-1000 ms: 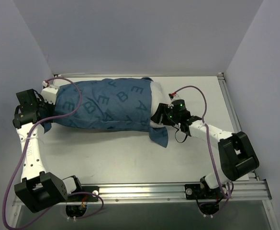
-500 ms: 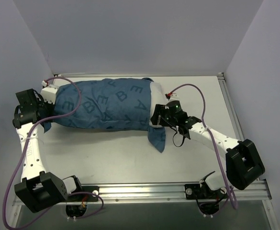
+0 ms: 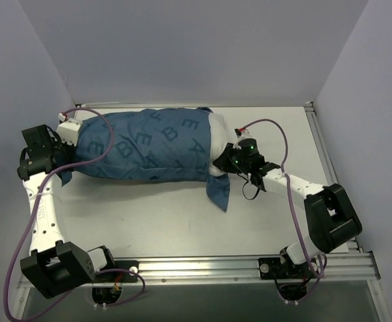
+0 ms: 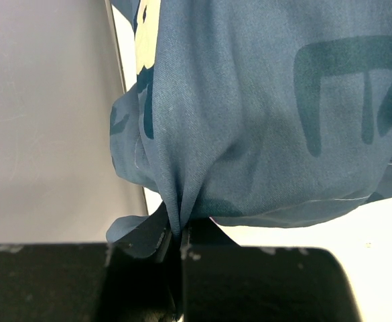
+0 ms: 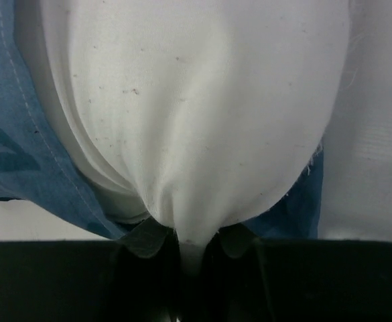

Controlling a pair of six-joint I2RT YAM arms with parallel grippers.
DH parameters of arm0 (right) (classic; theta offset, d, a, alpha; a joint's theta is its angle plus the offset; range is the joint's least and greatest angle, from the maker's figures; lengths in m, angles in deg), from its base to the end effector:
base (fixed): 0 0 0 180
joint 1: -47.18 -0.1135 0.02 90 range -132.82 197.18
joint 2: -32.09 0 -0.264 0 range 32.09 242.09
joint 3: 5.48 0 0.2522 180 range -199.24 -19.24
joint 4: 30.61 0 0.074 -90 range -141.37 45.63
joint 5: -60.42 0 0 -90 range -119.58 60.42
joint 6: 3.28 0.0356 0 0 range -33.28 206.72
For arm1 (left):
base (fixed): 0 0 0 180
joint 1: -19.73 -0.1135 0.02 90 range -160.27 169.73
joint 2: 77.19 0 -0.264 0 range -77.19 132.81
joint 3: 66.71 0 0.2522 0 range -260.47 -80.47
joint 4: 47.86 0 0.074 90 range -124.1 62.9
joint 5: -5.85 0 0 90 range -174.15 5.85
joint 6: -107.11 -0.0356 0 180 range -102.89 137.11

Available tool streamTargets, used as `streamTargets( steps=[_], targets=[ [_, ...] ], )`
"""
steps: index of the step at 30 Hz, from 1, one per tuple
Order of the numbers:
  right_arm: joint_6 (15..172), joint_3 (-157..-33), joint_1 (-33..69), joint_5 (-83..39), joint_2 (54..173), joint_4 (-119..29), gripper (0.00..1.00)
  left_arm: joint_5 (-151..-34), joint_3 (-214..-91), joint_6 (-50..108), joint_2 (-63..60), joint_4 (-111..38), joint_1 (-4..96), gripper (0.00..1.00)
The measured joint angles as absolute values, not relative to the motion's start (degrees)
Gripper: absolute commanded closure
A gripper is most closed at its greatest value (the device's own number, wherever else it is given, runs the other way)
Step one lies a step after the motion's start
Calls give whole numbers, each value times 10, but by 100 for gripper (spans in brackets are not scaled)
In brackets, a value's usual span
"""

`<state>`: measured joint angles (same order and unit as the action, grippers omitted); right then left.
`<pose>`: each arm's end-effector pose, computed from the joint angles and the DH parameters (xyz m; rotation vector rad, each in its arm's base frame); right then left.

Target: Remove the pillowcase from the pillow

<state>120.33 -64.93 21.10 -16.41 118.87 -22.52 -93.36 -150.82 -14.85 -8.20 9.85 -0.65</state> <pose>0.2945 0.1532 0.2255 -0.0323 2.0070 0.9073 0.2356 0.0814 0.3519 0.3153 2.2973 0.2812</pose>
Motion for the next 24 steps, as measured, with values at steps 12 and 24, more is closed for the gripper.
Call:
streamTargets(
  steps=[12, 24],
  targets=[
    [1270, -517, 481, 37, 947, -155, 100, -1055, -1508, -134, -81, 129, 12, 98],
    [1317, -507, 579, 144, 895, -181, 100, -1062, -1480, -135, -37, 114, 9, 98]
  ],
)
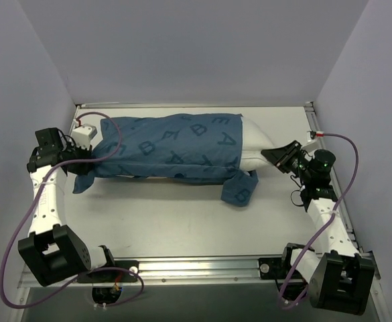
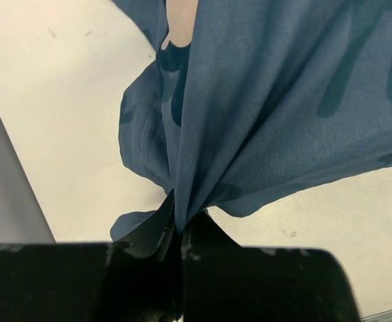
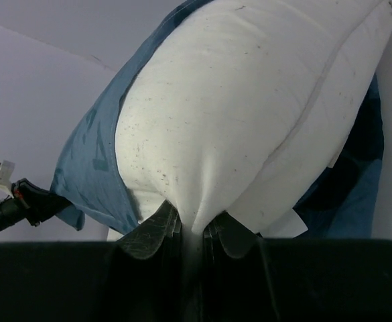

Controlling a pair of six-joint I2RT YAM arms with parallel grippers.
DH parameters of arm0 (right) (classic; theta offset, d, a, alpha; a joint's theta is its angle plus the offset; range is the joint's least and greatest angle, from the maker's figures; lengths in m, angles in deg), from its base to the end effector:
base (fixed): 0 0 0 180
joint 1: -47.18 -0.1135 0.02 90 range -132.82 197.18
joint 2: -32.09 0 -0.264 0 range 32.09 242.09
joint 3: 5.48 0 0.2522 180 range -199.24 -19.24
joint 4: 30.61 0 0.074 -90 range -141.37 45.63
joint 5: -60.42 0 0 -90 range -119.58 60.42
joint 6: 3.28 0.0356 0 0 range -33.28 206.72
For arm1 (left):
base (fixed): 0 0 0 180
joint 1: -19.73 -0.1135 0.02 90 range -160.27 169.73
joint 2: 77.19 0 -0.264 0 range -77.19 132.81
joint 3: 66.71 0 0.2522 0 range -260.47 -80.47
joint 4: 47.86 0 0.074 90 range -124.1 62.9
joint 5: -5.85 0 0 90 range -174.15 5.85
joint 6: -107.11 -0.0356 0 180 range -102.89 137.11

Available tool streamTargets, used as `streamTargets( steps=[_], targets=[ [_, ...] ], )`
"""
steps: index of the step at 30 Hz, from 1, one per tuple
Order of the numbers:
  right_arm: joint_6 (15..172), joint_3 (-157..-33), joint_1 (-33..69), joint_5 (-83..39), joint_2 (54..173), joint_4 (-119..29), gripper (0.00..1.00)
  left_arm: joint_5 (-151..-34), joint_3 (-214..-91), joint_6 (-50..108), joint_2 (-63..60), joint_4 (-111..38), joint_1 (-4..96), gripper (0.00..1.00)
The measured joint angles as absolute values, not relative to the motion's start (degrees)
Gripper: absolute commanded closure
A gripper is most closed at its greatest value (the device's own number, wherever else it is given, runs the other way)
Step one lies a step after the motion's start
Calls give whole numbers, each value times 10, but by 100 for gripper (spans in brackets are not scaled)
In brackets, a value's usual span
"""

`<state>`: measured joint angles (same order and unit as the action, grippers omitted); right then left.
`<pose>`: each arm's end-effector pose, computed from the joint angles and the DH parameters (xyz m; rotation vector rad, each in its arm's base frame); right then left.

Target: Remove the pillowcase from the pillow

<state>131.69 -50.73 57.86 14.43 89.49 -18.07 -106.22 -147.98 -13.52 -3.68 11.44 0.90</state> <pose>0.2246 -0.0172 0.2835 0.1653 1.6609 1.0559 0.2518 0.0717 0.3169 0.4054 2.3493 -0.0742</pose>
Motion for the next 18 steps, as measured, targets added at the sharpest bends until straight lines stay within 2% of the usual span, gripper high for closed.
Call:
streamTargets(
  steps=[2, 3, 4, 6, 7, 9, 10, 12, 18],
  targets=[
    [1318, -505, 581, 147, 895, -181, 100, -1060, -1474, -137, -26, 114, 1, 98],
    [1318, -504, 581, 147, 895, -180, 100, -1059, -1473, -138, -21, 114, -4, 93],
    [1318, -501, 580, 147, 895, -179, 100, -1061, -1472, -144, -19, 115, -10, 68],
    [1314, -492, 571, 128, 895, -178, 100, -1054, -1471, -174, -20, 119, -24, 42],
    [1310, -485, 562, 102, 895, -176, 100, -1049, -1471, -186, -23, 119, -38, 22],
    [1301, -466, 530, 43, 893, -175, 100, -1052, -1472, -206, -34, 128, -63, 6],
    [1297, -454, 509, 18, 890, -176, 100, -1057, -1474, -209, -43, 135, -66, 3],
    [1292, -427, 458, -29, 878, -178, 100, -1080, -1483, -209, -65, 150, -48, 6],
    [1291, -386, 333, -91, 860, -185, 100, -1097, -1581, -163, -96, 164, 133, 5]
  ],
)
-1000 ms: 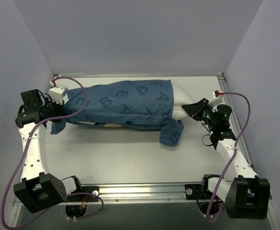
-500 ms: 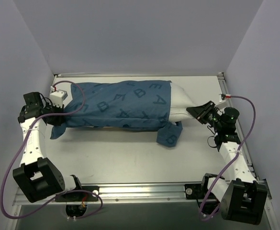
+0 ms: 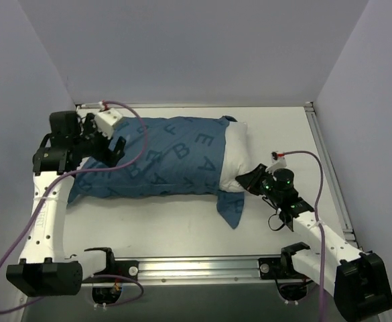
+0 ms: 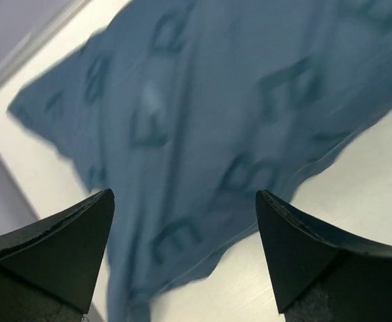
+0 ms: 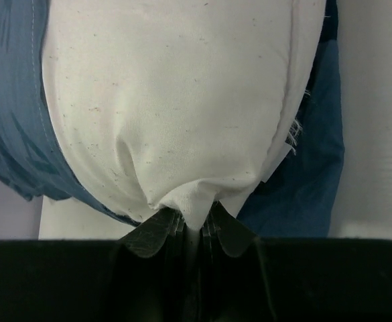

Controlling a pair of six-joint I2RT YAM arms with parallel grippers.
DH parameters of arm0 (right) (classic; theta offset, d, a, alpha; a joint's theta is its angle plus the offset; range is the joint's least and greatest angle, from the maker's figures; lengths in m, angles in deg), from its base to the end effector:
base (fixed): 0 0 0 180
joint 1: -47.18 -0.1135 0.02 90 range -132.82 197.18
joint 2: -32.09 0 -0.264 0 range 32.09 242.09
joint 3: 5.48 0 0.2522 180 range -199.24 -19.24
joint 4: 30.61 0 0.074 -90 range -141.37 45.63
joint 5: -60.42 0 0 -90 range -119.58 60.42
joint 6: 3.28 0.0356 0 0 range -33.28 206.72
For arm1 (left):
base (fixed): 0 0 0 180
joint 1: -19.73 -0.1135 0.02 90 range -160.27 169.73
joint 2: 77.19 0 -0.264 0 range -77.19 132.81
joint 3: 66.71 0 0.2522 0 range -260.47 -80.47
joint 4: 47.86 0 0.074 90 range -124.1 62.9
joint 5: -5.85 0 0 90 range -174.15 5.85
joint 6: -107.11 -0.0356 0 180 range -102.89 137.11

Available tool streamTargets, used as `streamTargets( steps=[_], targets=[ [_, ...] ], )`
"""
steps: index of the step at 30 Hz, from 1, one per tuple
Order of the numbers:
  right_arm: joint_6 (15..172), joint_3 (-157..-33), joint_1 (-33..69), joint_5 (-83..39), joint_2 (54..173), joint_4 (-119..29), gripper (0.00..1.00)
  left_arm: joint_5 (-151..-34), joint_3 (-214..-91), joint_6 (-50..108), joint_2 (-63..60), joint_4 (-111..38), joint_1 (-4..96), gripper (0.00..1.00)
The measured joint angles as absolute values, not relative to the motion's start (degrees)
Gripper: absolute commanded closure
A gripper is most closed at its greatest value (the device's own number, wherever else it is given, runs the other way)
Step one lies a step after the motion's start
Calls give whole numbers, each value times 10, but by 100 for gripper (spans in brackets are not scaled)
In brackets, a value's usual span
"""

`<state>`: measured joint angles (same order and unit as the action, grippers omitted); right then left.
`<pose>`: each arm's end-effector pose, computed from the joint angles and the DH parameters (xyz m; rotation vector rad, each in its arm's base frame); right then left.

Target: Remove the pillowcase from the pillow

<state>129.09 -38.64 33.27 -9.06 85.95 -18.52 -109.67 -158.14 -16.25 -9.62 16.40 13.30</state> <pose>0.1973 0.0617 0.2215 0.1711 1.8163 1.0189 0.2310 0.0106 0.3908 0.7315 2.0729 -0.1218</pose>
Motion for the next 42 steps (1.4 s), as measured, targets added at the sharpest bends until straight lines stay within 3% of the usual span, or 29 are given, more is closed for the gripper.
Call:
streamTargets(
  steps=[3, 12, 17, 22, 26, 27, 33, 37, 42],
  targets=[
    [1288, -384, 266, -114, 861, -187, 100, -1080, -1642, -121, -73, 167, 261, 4],
    [1289, -373, 77, -170, 913, -175, 100, -957, -1795, -53, 132, 187, 495, 4],
    [1314, -349, 54, -185, 944, -142, 100, -903, -1829, -40, 236, 191, 626, 4],
    [1323, -347, 53, -191, 946, -132, 100, -889, -1864, -23, 282, 197, 675, 0],
    [1329, -343, 51, -193, 946, -127, 100, -881, -1897, -8, 306, 195, 681, 30],
    [1330, -341, 51, -194, 946, -126, 100, -877, -1903, -5, 312, 195, 682, 42],
    [1334, -329, 51, -205, 926, -126, 100, -858, -1909, -10, 328, 194, 681, 82],
    [1334, -327, 51, -208, 916, -129, 100, -837, -1905, -16, 327, 192, 678, 97],
    [1334, -325, 61, -205, 906, -134, 100, -814, -1894, -24, 325, 188, 664, 98]
  ],
)
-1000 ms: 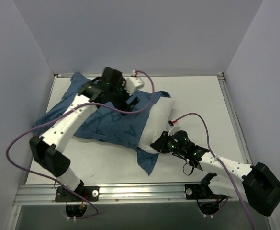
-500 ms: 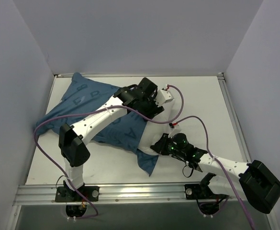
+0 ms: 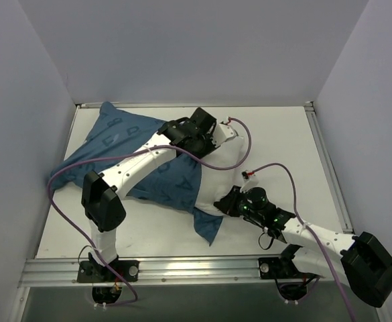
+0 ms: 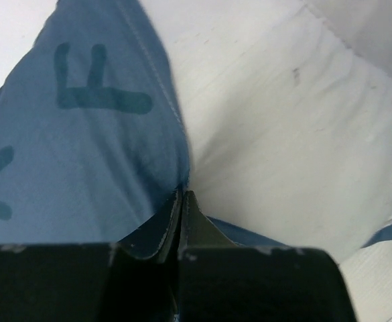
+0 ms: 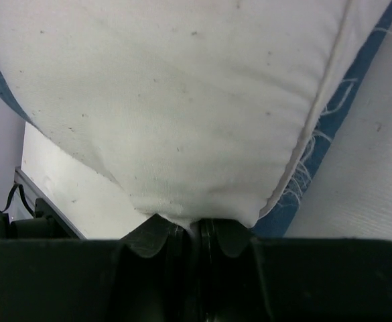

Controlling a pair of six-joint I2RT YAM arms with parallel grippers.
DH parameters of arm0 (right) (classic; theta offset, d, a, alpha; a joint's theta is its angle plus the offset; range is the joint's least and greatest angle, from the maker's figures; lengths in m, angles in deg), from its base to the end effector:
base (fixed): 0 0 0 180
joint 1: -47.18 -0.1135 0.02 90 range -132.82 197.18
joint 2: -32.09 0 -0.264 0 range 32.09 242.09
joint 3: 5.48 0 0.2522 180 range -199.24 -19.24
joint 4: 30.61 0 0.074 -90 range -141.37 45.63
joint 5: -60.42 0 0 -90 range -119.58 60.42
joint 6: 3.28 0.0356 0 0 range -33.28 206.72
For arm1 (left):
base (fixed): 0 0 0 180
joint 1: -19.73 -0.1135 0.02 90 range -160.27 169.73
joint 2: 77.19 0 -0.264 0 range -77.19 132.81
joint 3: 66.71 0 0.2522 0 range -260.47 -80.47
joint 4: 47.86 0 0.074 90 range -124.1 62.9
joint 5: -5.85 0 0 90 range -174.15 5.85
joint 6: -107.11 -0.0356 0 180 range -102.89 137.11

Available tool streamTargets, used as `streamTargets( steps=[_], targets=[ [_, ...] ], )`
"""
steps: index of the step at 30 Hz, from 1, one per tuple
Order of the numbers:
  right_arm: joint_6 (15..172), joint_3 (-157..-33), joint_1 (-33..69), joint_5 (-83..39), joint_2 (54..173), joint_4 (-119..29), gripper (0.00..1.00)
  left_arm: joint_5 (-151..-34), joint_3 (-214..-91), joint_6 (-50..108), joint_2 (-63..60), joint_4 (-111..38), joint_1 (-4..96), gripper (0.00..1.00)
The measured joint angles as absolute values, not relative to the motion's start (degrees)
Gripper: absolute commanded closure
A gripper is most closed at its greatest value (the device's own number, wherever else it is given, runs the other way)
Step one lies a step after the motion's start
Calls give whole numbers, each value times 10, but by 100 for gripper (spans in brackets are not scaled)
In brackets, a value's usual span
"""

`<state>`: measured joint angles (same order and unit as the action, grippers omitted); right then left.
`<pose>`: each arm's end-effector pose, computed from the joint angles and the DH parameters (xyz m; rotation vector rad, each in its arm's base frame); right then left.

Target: Remove the pillowcase from the pillow

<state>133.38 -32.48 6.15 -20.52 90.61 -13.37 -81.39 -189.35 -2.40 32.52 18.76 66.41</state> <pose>0.1494 0.1374 0.1799 -0.0247 1.9965 1.1870 0.2892 -0.3042 0.3302 1.3547 2.1148 -0.1346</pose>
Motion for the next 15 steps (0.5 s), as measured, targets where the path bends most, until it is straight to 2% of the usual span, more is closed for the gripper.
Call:
streamTargets(
  steps=[4, 11, 15],
  targets=[
    [1332, -315, 94, -190, 886, -135, 100, -808, -1866, -29, 305, 175, 619, 98],
    [1328, -312, 112, -182, 880, -112, 100, -814, -1795, -26, 258, 160, 468, 98],
    [1325, -312, 106, -179, 892, -104, 100, -816, -1729, -32, 229, 128, 456, 98]
  ],
)
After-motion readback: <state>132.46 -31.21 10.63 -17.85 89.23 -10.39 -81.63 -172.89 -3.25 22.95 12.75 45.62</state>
